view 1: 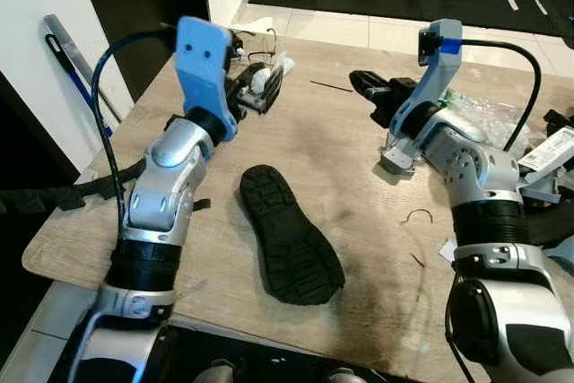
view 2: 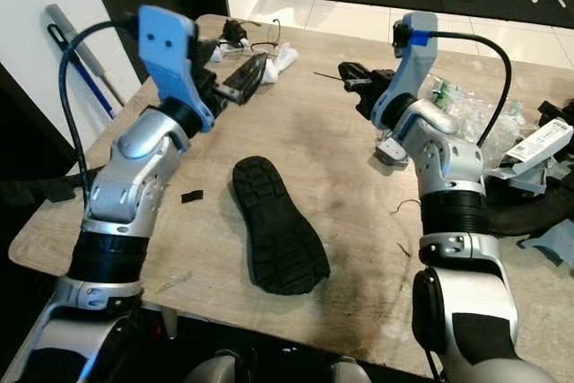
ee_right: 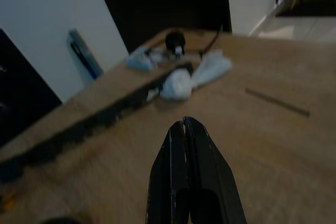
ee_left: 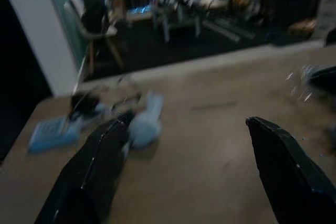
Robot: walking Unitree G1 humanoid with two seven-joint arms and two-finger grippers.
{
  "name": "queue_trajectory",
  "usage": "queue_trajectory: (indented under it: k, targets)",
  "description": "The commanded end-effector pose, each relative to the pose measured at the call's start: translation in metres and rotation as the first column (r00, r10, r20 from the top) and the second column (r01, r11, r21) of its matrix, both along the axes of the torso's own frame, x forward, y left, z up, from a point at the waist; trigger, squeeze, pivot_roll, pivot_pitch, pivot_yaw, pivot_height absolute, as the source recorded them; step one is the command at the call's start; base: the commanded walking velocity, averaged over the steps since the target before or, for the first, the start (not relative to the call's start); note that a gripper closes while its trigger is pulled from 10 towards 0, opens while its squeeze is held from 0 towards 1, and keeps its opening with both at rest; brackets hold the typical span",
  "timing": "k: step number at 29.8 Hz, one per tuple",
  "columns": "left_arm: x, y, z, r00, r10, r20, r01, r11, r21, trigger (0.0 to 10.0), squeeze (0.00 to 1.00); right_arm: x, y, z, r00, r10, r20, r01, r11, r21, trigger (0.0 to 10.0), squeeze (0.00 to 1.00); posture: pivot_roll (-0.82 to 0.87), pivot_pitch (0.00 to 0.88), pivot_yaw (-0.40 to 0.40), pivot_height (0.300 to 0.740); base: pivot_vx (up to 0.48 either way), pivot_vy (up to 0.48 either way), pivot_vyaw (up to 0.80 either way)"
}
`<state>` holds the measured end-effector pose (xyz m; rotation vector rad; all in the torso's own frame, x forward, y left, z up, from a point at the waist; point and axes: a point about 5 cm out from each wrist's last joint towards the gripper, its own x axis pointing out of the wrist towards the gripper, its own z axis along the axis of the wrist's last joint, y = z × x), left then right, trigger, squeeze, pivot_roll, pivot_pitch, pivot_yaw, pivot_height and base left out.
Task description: Picking trash to rubbish bin
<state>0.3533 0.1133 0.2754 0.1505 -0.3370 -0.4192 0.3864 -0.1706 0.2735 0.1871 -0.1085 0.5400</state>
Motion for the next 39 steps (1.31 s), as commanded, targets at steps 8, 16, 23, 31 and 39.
queue_trajectory:
  k: [8,16,23,31,39]
  targets:
    - [-0.007,0.02,-0.023,0.997,-0.058,-0.053,0.062,0.995,0.081,10.0,0.0,-0.018,0.025,-0.046,0.981,0.179,-0.08,-0.183,0.983,-0.035,10.0,1.0,0.07,0.176,0.021,0.74,0.0,0.0,0.0]
    - [-0.013,0.046,-0.025,0.998,-0.041,-0.043,0.044,0.997,0.069,10.0,0.0,-0.033,0.039,-0.056,0.962,0.263,-0.077,-0.264,0.964,-0.001,10.0,1.0,0.07,0.172,0.024,0.74,0.0,0.0,0.0]
    - [-0.012,0.076,-0.035,0.977,0.197,-0.076,-0.203,0.976,-0.078,10.0,0.0,-0.03,0.029,-0.04,0.99,0.015,0.142,0.001,0.994,-0.107,10.0,0.22,0.06,0.162,0.023,0.74,0.0,0.0,0.0]
    - [-0.027,0.103,-0.039,0.928,0.368,-0.053,-0.371,0.908,-0.196,10.0,0.0,-0.041,0.012,-0.024,0.937,-0.15,0.316,0.194,0.974,-0.113,10.0,0.0,0.05,0.141,0.009,0.74,0.0,0.0,0.0]
    - [-0.039,0.099,-0.054,0.928,0.36,-0.093,-0.372,0.91,-0.185,10.0,0.0,-0.049,0.007,-0.03,0.919,-0.234,0.318,0.269,0.961,-0.07,10.0,0.0,0.04,0.13,0.011,0.74,0.0,0.0,0.0]
